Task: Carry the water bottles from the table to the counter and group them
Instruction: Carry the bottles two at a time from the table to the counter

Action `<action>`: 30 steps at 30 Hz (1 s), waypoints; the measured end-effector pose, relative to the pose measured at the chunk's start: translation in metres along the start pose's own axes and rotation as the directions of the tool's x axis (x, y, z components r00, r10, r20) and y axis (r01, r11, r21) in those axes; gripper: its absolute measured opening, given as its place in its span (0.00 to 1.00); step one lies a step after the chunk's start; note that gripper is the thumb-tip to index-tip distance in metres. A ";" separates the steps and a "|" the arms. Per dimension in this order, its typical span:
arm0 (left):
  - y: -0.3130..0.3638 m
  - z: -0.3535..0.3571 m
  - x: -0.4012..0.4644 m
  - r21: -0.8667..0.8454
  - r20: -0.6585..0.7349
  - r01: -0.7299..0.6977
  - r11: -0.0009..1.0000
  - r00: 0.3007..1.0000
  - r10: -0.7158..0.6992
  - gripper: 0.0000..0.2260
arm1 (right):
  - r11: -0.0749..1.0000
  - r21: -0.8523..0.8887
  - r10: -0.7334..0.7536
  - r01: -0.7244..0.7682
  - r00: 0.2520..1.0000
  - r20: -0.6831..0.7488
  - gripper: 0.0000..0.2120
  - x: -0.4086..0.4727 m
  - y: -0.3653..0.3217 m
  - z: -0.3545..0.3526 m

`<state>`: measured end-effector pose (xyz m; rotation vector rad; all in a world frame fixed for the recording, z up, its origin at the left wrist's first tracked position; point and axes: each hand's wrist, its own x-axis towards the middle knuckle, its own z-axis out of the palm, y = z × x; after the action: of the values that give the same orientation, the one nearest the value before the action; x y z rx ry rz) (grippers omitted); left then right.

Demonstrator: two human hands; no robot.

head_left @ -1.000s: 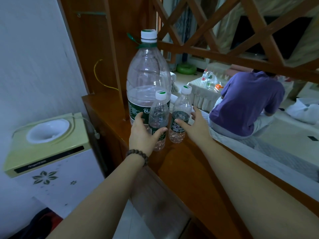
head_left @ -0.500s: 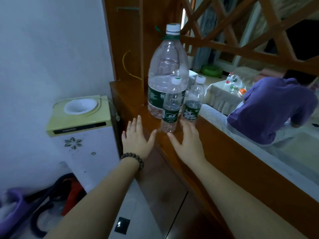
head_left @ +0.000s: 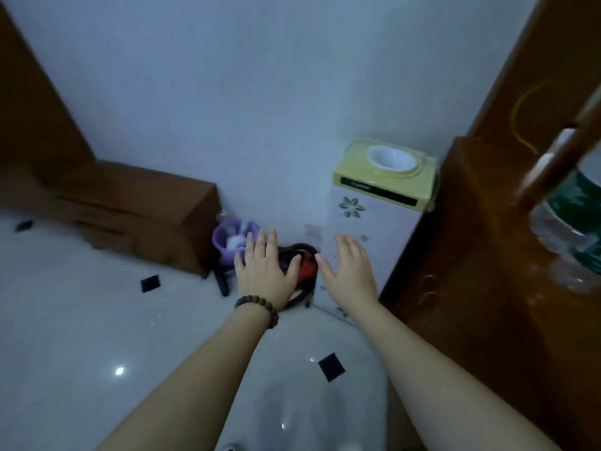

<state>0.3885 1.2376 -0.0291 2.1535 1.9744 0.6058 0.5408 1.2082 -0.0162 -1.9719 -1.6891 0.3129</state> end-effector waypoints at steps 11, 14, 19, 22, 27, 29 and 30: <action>-0.264 -0.120 -0.105 0.108 -0.196 0.613 0.783 0.785 -0.587 0.31 | 0.884 0.158 -0.467 0.441 0.852 0.236 0.32 -0.030 -0.228 0.155; -0.324 -0.154 -0.151 0.072 -0.236 0.711 0.700 0.694 -0.680 0.32 | 0.827 0.202 -0.562 0.525 0.771 0.300 0.33 -0.069 -0.300 0.194; -0.429 -0.220 -0.243 0.013 -0.315 0.844 0.537 0.513 -0.799 0.32 | 0.737 0.305 -0.675 0.603 0.633 0.380 0.32 -0.159 -0.418 0.258; -0.485 -0.258 -0.303 -0.017 -0.372 0.901 0.434 0.398 -0.839 0.31 | 0.670 0.370 -0.739 0.644 0.527 0.420 0.30 -0.217 -0.483 0.293; -0.548 -0.306 -0.401 -0.080 -0.443 0.961 0.266 0.204 -0.873 0.32 | 0.545 0.464 -0.823 0.698 0.341 0.454 0.30 -0.313 -0.574 0.335; -0.567 -0.323 -0.438 -0.113 -0.464 0.975 0.191 0.118 -0.878 0.32 | 0.486 0.495 -0.849 0.720 0.256 0.462 0.30 -0.346 -0.604 0.347; -0.575 -0.330 -0.454 -0.131 -0.471 0.979 0.157 0.078 -0.879 0.32 | 0.459 0.512 -0.860 0.726 0.217 0.462 0.29 -0.361 -0.619 0.353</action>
<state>-0.2912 0.8087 -0.0343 0.2028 3.1633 0.6045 -0.2282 0.9955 -0.0444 -0.5282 -2.7683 0.8146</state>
